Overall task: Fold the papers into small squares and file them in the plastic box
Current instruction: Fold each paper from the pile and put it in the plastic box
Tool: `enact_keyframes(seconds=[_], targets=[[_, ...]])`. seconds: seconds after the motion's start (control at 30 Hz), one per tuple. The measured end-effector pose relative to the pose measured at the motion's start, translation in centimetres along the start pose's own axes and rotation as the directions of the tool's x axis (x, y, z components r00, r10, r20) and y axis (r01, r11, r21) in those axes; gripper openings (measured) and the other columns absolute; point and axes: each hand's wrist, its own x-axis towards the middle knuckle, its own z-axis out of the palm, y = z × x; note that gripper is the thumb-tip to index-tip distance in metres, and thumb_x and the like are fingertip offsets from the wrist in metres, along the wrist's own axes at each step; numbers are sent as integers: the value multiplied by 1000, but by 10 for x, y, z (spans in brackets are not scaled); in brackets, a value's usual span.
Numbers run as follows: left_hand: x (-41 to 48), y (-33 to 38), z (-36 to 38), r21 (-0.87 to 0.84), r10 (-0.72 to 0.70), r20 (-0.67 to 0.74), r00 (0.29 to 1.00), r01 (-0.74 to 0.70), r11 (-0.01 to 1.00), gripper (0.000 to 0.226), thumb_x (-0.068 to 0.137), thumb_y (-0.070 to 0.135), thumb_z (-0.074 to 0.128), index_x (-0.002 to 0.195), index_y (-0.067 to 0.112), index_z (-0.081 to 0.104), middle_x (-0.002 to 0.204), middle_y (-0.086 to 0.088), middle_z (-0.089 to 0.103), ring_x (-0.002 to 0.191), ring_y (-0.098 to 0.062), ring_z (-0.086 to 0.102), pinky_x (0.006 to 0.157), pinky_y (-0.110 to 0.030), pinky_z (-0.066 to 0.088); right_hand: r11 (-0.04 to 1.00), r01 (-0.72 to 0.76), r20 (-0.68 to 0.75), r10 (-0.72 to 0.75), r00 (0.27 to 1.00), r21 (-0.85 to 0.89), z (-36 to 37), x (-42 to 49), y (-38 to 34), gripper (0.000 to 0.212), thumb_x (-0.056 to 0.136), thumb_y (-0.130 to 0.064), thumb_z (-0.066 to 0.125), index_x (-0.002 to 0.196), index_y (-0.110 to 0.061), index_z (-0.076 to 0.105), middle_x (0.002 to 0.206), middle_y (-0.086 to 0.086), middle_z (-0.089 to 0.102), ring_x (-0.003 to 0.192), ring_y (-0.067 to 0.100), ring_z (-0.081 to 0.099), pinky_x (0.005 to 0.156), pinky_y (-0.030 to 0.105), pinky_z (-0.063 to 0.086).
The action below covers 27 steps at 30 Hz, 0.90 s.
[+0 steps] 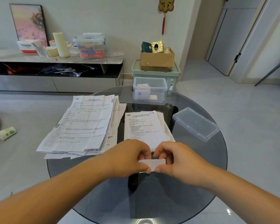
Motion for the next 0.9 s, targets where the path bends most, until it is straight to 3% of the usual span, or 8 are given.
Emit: enact_keyframes(seconds=[0.1,0.17,0.33,0.43,0.5,0.63,0.77,0.9], targets=[[8,2,-21,6,7,-70,998,-7,1000,17,81,38,80,79,31,65,72,14,62,67,-1,57,59,-9,37,996,64,-104,-70,992,-63,-14,6,-11,5,89,-32,70,85,-33,68,76,-15,64,68,4,56,62,19,46],[20,5,-40,22,21,-133,991,-18,1000,18,80,38,81,78,30,66,73,12,63,67,-2,57,60,-11,39,970,124,-140,-155,978,-211,-29,18,-23,9,94,-34,63,85,-35,66,81,-19,63,78,2,56,66,16,43],[78,-2,-92,158,78,-290,954,-32,987,16,81,36,81,81,27,68,76,8,66,73,-6,63,76,-33,58,868,195,-235,-329,914,-456,-72,85,-39,9,95,-29,62,96,-30,71,83,-18,62,79,6,55,72,29,46],[119,-16,-122,238,125,-390,912,-31,971,16,85,37,76,93,25,69,88,8,69,80,-8,65,81,-36,59,863,163,-275,-323,905,-477,-97,138,-38,8,95,-30,62,97,-29,70,88,-13,67,81,9,60,74,32,52],[146,-29,-136,327,152,-436,887,-1,945,37,86,49,72,114,24,66,111,5,68,98,-13,62,92,-39,54,894,126,-335,-287,897,-429,-113,175,-32,6,95,-28,64,95,-28,70,90,-11,68,84,11,62,78,33,53],[193,-55,-148,525,150,-364,919,70,848,73,85,71,57,142,25,50,143,1,52,131,-21,46,113,-46,36,973,42,-510,-155,846,-227,-140,238,-18,11,94,-25,69,83,-26,68,84,-7,66,82,15,62,71,30,48],[223,-65,-144,679,154,-187,970,14,734,78,87,77,43,141,21,49,142,0,52,133,-22,45,123,-51,16,975,-21,-528,-102,843,-222,-146,280,-8,11,91,-25,72,81,-23,72,82,-7,67,81,14,62,73,32,52],[239,-73,-142,705,169,-118,979,-38,708,80,89,77,39,147,21,42,149,-1,47,142,-22,37,124,-56,-1,963,-37,-492,-102,865,-265,-142,302,-2,11,89,-24,74,78,-25,75,81,-6,71,81,15,65,80,42,58]])
